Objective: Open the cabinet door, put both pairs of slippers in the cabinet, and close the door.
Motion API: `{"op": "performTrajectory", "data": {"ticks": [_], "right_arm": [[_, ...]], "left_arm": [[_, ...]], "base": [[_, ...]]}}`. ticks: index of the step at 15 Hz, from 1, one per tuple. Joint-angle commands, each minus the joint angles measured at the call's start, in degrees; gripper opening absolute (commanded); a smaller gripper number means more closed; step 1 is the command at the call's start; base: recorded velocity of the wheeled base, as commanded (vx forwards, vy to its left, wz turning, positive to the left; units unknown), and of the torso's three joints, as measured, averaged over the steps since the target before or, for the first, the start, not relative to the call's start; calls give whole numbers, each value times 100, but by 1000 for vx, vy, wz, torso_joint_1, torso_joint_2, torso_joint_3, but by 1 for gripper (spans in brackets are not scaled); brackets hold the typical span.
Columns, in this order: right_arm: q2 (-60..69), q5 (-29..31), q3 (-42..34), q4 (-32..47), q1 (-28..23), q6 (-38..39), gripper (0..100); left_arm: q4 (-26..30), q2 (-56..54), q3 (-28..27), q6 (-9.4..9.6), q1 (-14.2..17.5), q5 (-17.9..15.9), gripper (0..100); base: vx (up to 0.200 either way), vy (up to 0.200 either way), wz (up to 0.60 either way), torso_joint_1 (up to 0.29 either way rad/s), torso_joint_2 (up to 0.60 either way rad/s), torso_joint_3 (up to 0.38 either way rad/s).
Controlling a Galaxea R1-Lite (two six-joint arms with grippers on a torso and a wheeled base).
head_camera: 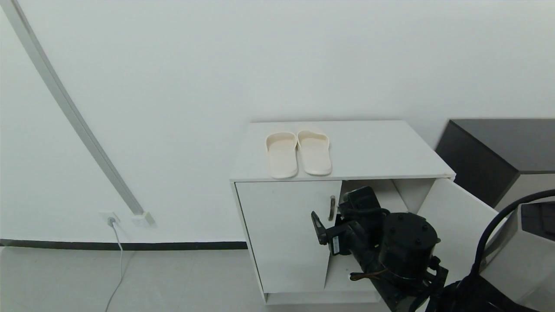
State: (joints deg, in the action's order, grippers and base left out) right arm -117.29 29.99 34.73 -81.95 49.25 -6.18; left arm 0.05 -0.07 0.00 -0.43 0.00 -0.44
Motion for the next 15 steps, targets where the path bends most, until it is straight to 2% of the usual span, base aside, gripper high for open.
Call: {"op": "performTrajectory", "data": {"ticks": [1, 4, 9, 11, 13, 15], "right_arm": [[-5, -107, -81, -23, 23, -15, 100], [-31, -503, -283, -428, 14, -129, 100], [-102, -476, -212, -524, 14, -384, 100], [4, -415, 60, -85, 14, -331, 100], [443, -380, 728, 1207, 85, 205, 100], [646, -380, 1431, 2174, 102, 873, 100]], "left_arm": [[4, 7, 0, -1, 0, 0, 0], [-5, 7, 0, -1, 0, 0, 0], [-5, 7, 0, 8, 0, 0, 0], [-5, 7, 0, 8, 0, 0, 0], [4, 7, 0, 16, 0, 0, 0], [4, 7, 0, 16, 0, 0, 0]], "base": [[0, 0, 0, 256, -569, -315], [0, 0, 0, 62, -145, -73], [0, 0, 0, 0, 0, 0], [0, 0, 0, 0, 0, 0], [0, 0, 0, 0, 0, 0], [0, 0, 0, 0, 0, 0]]}}
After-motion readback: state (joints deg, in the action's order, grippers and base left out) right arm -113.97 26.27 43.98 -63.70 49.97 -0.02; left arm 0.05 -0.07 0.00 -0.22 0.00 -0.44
